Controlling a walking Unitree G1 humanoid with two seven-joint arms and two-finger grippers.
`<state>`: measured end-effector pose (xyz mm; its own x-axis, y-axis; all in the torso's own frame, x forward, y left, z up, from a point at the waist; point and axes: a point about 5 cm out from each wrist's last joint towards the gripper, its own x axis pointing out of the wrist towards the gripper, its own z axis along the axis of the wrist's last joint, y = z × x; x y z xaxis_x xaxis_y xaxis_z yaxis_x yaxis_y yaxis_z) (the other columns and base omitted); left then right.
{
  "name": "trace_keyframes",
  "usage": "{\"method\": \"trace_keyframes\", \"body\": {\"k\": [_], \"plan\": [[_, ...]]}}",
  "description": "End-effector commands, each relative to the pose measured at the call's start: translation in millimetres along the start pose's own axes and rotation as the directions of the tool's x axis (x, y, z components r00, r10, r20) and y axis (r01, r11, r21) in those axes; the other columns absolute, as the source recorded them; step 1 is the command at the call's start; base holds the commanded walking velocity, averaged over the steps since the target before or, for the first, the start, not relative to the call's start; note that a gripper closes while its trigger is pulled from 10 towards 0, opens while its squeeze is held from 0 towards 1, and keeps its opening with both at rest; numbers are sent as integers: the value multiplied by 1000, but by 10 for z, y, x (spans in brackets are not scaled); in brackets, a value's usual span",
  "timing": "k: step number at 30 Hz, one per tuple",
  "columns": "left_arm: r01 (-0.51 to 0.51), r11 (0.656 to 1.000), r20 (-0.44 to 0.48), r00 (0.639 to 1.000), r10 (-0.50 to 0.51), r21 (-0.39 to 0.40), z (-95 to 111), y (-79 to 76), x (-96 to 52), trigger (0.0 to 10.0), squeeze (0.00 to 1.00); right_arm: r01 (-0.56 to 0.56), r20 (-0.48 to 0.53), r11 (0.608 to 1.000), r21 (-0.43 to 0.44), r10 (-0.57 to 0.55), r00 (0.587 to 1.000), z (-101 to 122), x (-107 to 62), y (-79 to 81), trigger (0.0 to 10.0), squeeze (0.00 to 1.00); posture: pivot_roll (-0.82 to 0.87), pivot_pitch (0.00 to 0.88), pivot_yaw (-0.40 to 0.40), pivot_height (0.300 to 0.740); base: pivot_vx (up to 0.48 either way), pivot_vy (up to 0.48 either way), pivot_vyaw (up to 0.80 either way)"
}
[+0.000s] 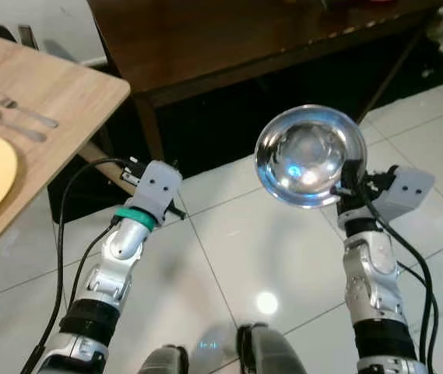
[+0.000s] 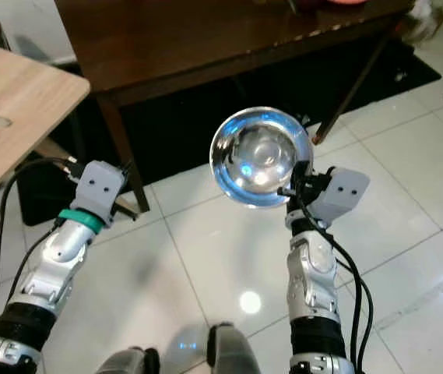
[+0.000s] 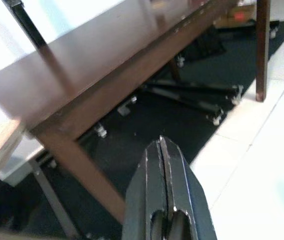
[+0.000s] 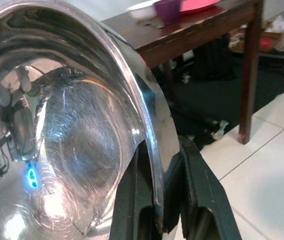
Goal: Setting the table
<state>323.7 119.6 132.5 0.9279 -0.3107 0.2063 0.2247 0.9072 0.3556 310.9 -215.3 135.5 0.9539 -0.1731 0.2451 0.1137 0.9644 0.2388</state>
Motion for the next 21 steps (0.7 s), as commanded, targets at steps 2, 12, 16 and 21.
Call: {"method": "trace_keyframes", "body": {"k": [2, 12, 16, 21], "plan": [[16, 1000, -10, 1000, -16, 10, -13, -27, -10, 10000, 0, 14, 8, 1000, 7, -14, 1000, 10, -19, -32, 10000, 0, -102, 133, 84, 740, 368, -281, 0], [-22, 1000, -17, 1000, 22, -9, -2, 29, 12, 10000, 0, 6, -1, 1000, 5, -6, 1000, -5, -26, -13, 10000, 0, -101, 136, 81, 740, 392, -109, 0], [-36, 999, -15, 999, 36, -13, 8, 55, 22, 10000, 0, 4, -3, 1000, 3, -4, 1000, -4, -28, -11, 10000, 0, -101, 135, 81, 740, 431, 0, 0], [-65, 998, -16, 998, 64, -23, 21, 97, 40, 10000, 0, 0, -6, 1000, 3, 0, 1000, -6, -28, 0, 10000, 0, -101, 136, 80, 740, 480, 0, 0]]}}
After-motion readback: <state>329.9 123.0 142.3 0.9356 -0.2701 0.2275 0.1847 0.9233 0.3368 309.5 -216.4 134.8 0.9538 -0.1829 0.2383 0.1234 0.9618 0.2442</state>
